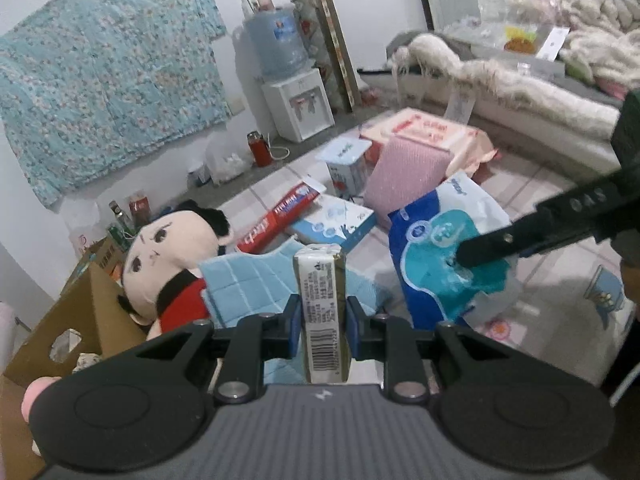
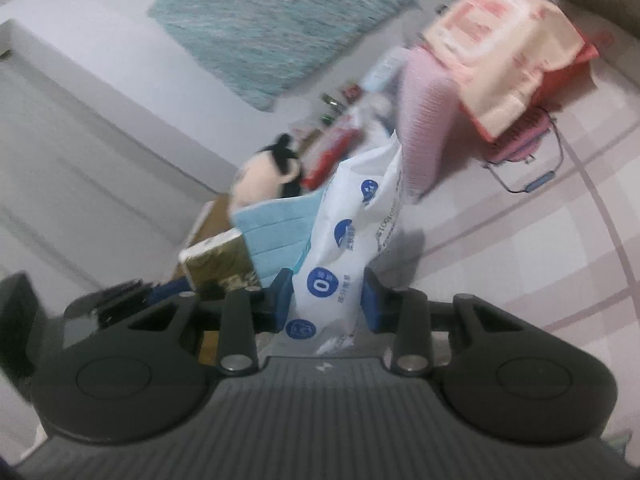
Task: Organize soft objects
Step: 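Carry the carton in the left tool while the right tool carries the wipe packet to the box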
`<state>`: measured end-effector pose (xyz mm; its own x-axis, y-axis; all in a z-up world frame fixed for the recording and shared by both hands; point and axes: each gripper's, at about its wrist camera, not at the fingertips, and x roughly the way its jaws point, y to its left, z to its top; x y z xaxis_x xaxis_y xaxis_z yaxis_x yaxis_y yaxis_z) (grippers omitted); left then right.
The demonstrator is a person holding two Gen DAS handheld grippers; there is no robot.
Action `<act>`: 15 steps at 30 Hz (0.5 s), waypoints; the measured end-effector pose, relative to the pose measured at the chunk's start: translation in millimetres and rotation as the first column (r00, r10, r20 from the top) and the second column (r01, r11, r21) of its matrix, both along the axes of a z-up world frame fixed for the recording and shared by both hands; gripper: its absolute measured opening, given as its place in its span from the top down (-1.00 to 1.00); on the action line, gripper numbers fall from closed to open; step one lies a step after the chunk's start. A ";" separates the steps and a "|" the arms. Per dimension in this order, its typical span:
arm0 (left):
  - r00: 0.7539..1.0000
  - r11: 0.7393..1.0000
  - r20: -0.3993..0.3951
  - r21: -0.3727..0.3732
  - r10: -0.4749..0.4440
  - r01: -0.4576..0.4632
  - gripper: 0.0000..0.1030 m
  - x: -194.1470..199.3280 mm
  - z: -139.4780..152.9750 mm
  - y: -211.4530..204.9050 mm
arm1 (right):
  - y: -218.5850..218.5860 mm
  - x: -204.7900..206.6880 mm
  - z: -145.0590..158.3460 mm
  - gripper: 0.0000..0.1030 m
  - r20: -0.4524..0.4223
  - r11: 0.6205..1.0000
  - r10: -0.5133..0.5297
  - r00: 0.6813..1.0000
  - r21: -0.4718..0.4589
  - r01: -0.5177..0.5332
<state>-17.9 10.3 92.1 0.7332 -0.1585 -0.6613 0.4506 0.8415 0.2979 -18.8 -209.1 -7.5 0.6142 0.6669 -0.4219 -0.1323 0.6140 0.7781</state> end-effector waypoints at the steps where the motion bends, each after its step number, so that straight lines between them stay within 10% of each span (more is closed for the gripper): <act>1: 1.000 1.000 0.002 -0.007 0.000 0.000 0.54 -2.5 4.3 2.3 | 0.2 -5.0 2.9 0.34 0.007 1.000 0.005 1.000 0.010 -0.005; 15: 0.982 0.971 0.069 -0.176 0.177 -0.163 0.54 -46.5 74.2 79.7 | 20.5 -40.8 67.2 0.33 0.106 0.990 0.075 0.992 0.111 -0.086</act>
<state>-64.5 90.0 166.2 0.8107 -0.1309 -0.5707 0.2763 0.9449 0.1757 -59.6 -188.6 59.7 0.5923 0.7564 -0.2776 -0.2598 0.5055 0.8228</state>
